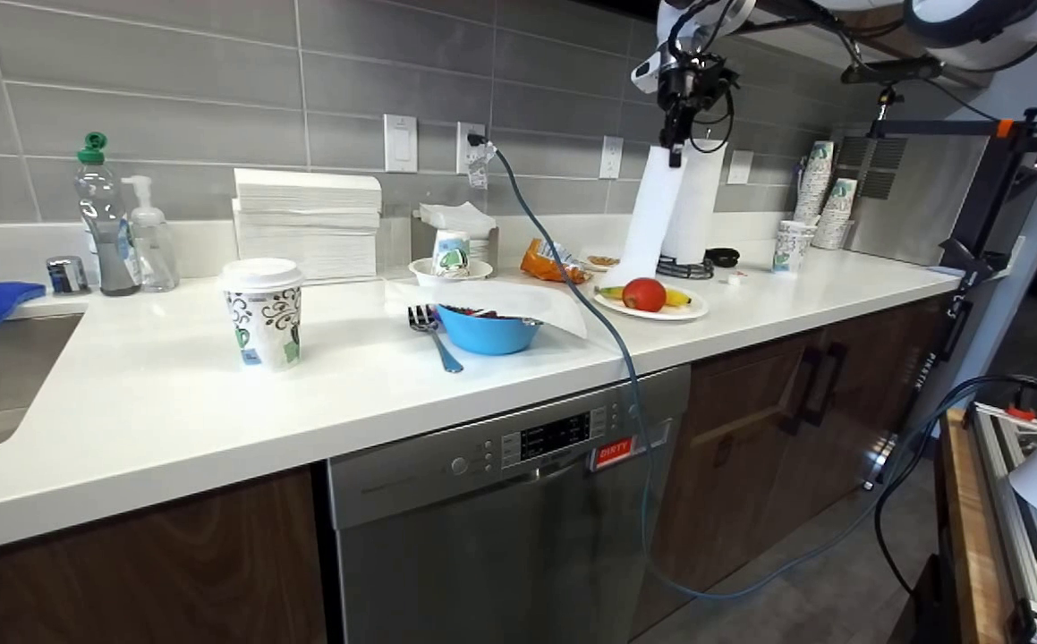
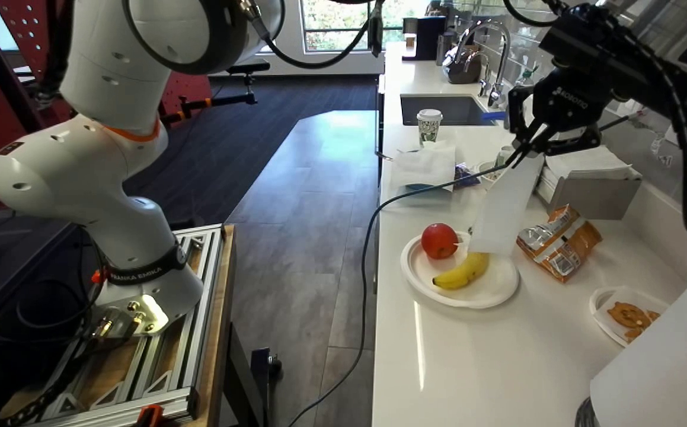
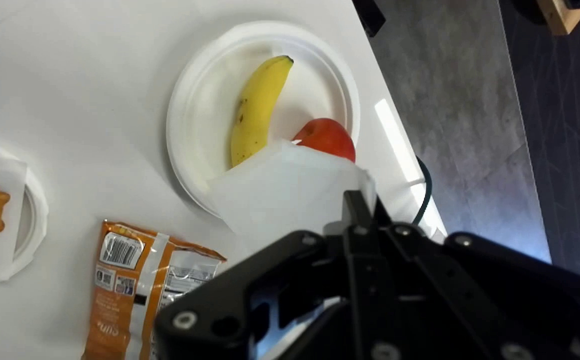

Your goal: Place the white paper towel on top of the fruits on the plate.

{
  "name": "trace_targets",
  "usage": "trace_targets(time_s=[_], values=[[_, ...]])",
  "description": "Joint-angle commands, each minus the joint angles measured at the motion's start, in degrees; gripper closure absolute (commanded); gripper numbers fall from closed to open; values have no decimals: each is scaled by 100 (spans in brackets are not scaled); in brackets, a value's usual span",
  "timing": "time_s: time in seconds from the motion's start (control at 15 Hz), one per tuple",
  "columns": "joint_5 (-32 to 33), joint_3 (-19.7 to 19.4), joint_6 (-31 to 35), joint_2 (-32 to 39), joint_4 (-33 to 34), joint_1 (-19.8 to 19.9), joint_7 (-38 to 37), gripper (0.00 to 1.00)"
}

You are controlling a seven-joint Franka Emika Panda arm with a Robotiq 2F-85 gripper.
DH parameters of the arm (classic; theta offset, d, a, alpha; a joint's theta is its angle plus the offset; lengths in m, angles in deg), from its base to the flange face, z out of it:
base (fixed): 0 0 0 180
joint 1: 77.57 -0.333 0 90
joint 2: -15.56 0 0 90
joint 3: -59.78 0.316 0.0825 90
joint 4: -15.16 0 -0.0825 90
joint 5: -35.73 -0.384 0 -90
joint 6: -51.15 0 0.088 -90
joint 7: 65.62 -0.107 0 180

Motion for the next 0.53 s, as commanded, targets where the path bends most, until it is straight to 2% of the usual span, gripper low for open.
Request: trace_targets(time_s=[0.0, 0.47], values=[[-31, 36, 506, -439, -529, -53, 26, 100], [-389, 223, 1301, -565, -1080, 64, 43, 100]])
